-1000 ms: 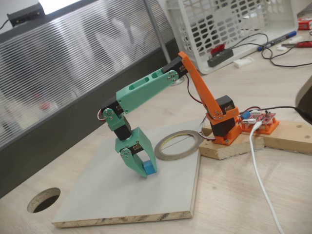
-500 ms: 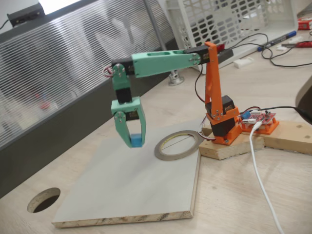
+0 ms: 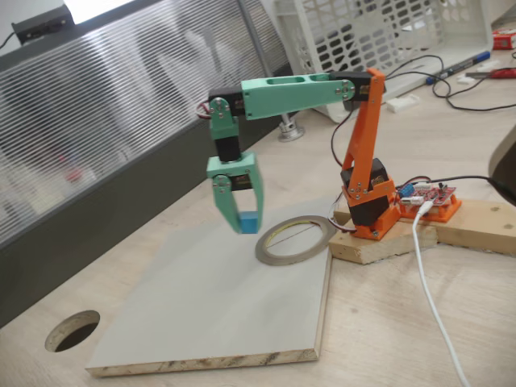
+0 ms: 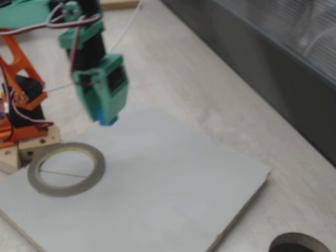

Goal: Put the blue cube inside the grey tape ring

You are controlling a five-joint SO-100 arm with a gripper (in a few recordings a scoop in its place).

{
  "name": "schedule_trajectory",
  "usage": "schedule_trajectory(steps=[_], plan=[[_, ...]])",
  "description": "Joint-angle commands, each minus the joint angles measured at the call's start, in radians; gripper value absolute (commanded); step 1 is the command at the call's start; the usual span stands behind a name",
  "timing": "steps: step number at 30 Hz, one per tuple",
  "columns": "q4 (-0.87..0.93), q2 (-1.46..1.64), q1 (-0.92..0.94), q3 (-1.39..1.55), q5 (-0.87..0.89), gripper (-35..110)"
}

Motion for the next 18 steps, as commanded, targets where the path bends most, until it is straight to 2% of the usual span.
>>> schedule_trajectory(steps=[1,7,13,18], plan=[[0.003,0.075,0.124,0.13,0.009,10],[-0.006,0.077,0.236,0.287,0.009,10],[-0.21,0.097,0.327,0.31,0.009,10],[-0.242,0.094,0.396,0.325,0.009,10]])
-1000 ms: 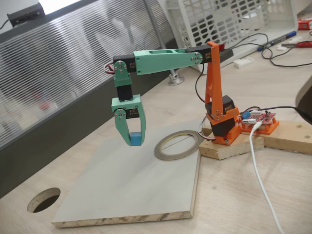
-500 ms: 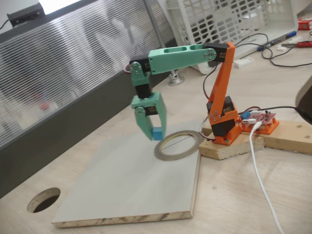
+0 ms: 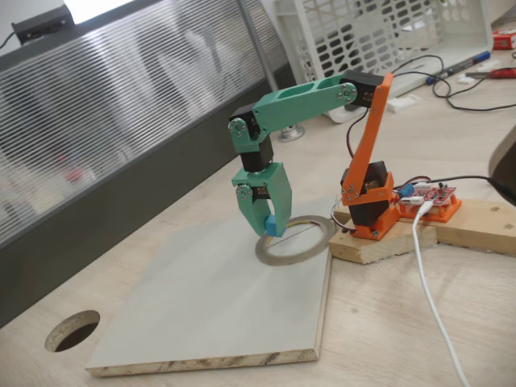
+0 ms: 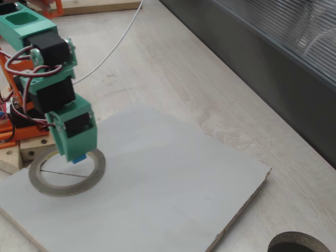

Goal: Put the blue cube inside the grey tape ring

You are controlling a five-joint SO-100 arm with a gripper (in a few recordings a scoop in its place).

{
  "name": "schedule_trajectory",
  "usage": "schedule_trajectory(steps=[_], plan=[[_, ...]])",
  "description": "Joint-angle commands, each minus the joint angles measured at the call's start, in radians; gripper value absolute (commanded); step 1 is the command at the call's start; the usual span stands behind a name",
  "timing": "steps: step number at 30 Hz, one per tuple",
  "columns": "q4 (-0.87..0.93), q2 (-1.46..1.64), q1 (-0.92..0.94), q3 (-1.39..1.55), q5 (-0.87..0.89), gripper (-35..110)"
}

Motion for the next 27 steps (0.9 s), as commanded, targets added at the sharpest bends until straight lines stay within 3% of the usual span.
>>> schedule_trajectory(steps=[1,27], plan=[[-0.011,0.026,0.046,0.04,0.012,10],[-0.021,0.014,0.097,0.138,0.015,10]])
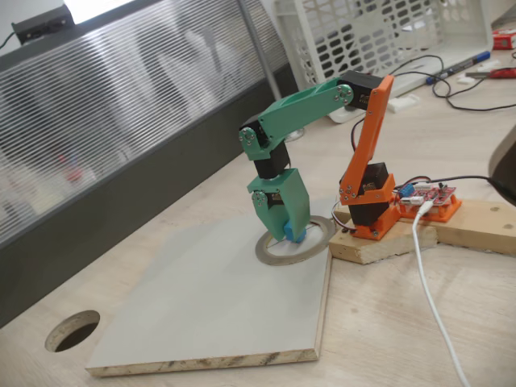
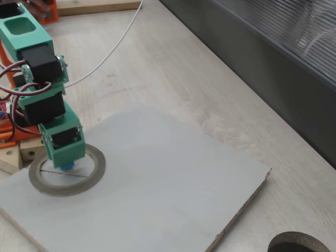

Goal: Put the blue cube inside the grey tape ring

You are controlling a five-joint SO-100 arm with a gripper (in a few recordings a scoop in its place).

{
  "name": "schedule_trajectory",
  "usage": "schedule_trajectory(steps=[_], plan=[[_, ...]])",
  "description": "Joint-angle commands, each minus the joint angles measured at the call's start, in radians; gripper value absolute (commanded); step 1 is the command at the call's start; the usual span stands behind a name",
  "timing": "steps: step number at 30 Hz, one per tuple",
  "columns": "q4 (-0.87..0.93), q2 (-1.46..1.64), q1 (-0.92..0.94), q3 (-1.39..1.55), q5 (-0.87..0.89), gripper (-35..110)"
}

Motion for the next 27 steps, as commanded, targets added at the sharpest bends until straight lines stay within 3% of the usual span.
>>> schedule_trajectory(steps=[1,27], plan=[[-0.006,0.017,0.005,0.002,0.009,10],[-0.006,0.028,-0.006,-0.005,0.008,11]])
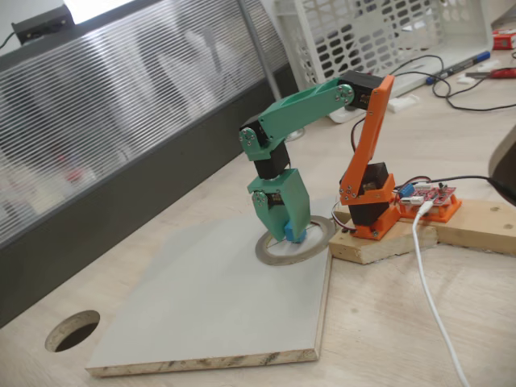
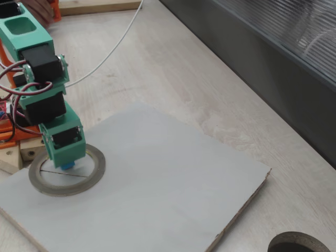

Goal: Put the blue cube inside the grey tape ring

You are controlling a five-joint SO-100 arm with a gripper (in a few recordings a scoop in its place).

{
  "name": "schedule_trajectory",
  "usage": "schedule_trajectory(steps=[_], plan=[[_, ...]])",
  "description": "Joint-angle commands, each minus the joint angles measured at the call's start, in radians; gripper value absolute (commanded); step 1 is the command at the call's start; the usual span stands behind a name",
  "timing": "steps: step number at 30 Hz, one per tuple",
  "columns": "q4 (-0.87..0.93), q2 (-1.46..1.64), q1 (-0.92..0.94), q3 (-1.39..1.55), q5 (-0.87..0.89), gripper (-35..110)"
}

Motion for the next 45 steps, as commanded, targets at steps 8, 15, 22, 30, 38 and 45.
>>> schedule_trajectory(steps=[8,15,22,30,38,45], plan=[[0.005,0.031,0.0,-0.014,0.006,38],[0.006,0.031,0.0,-0.012,0.006,70],[0.006,0.031,0.002,-0.012,0.008,84],[0.014,0.041,-0.002,-0.043,0.009,83],[0.222,0.089,-0.002,-0.342,0.009,67],[0.348,0.092,-0.002,-0.425,0.018,47]])
